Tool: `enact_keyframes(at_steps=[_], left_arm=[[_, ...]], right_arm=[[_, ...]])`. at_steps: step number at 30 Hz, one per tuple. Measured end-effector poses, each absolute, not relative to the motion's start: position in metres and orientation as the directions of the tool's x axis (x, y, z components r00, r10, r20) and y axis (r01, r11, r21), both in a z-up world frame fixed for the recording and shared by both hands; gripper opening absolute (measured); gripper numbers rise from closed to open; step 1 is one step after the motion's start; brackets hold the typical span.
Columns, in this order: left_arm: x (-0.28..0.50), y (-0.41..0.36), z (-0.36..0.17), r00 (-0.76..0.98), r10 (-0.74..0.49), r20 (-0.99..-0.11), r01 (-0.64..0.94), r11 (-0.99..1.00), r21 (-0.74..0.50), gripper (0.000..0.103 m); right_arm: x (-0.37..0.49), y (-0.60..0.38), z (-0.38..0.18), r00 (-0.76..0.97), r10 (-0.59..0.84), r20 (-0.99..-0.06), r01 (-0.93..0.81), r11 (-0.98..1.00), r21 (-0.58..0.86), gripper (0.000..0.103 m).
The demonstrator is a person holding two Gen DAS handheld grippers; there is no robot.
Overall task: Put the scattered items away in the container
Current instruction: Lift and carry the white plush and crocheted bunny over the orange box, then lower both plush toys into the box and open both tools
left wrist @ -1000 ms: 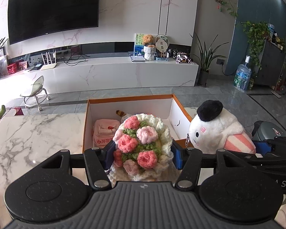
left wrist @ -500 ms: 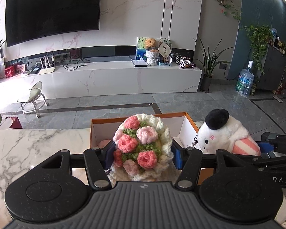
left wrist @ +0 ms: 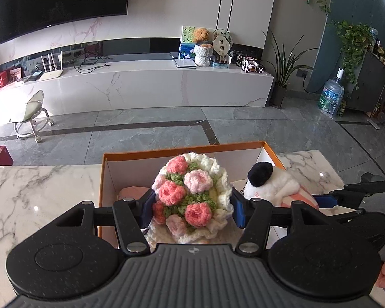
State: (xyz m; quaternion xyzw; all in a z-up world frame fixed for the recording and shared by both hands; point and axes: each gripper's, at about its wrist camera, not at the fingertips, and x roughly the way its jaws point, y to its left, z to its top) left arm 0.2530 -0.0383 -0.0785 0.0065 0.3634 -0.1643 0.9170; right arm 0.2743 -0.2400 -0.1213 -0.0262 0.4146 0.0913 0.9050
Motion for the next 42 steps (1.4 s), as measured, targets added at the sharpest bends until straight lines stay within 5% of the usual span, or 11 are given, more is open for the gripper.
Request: enact_keyframes(at_steps=[11,28,32,42], left_arm=[[0.275,-0.035,-0.106,0.634,-0.324,-0.703,0.310,0.938,-0.153,0.067],[0.272,-0.041,-0.103,0.621,-0.339,-0.707,0.324,0.932,-0.162,0.067],[0.272,-0.041,-0.102,0.621,-0.339,-0.707,0.327,0.931,-0.159,0.067],[0.270,-0.039,-0.104,0.617,-0.350,-0.705,0.328,0.929,-0.173,0.067]], right_arm=[[0.313,-0.227,-0.167,0.561,0.071,-0.825,-0.179,0.983,-0.037,0.055],[0.313,-0.219,-0.161,0.556,0.054,-0.829,-0.207,0.975,-0.076,0.061],[0.309,-0.217,-0.160,0.543,0.053,-0.838,-0.236,0.967,-0.091,0.050],[0.304,-0.215,-0.162,0.477,0.047,-0.878,-0.292,0.950,-0.108,0.050]])
